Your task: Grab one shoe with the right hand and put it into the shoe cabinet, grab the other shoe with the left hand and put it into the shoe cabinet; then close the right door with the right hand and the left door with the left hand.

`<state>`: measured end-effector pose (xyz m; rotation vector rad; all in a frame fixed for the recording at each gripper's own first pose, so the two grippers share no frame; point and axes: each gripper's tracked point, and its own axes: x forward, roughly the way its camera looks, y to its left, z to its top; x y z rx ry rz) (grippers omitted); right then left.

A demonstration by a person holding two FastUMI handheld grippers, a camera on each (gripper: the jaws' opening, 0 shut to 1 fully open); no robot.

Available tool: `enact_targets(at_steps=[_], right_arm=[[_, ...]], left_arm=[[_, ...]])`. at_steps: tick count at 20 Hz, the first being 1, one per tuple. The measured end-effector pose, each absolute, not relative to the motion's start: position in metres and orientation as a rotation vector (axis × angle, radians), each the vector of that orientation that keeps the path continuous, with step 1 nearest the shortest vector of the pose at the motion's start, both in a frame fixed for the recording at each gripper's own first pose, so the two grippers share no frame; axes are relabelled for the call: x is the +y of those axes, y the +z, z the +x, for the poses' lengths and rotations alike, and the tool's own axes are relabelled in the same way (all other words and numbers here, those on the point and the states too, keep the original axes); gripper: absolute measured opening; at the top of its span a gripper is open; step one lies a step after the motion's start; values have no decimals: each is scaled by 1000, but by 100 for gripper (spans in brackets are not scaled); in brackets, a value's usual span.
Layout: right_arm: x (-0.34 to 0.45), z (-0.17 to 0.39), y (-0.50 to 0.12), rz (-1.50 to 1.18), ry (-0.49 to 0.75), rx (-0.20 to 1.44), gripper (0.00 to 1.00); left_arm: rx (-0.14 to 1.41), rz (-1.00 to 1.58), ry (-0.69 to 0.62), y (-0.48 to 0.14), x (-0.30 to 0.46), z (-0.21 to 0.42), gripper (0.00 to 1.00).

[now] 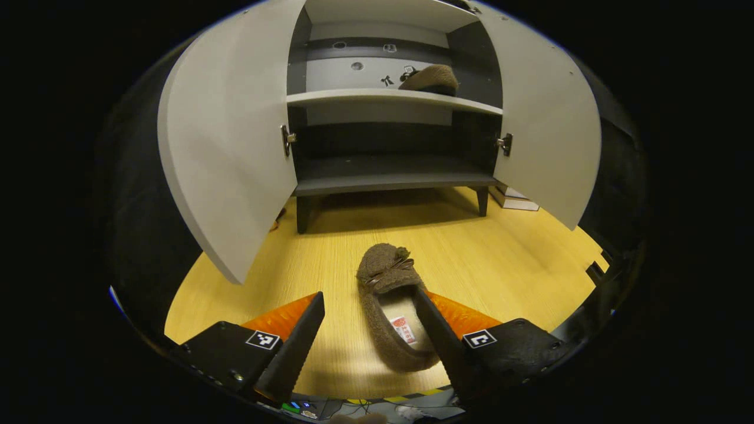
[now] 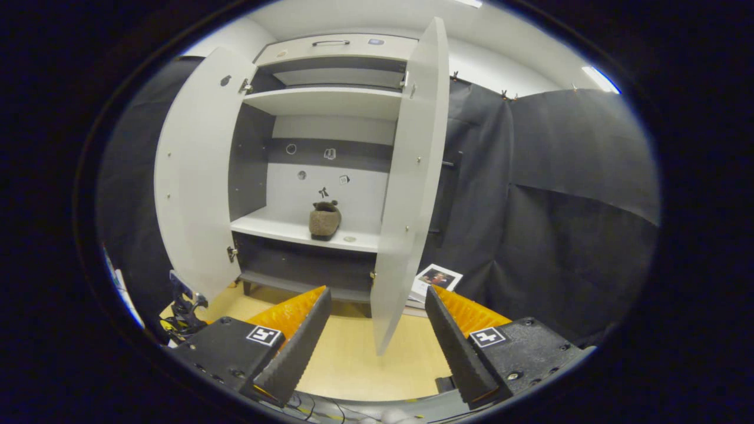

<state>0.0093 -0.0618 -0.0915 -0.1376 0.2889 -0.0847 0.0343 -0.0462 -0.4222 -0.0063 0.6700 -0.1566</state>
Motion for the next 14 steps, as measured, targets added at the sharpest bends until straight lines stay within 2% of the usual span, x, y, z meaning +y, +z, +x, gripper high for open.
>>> enact_targets(at_steps=[10,12,13,14], right_arm=[[-63,27,-116,-115,-97,366,100],[-64,27,-118,-120,-100,372,100],[-64,26,-118,-117,-102,374,100],[-66,26,-119,-114,-107,375,100]], left_arm=[[762,30,-133,-492,-38,95,96],[754,17,-140,-498,-43,107,87],[747,10,-158,-498,-50,110,77],[745,5,-185,-498,-58,110,80]])
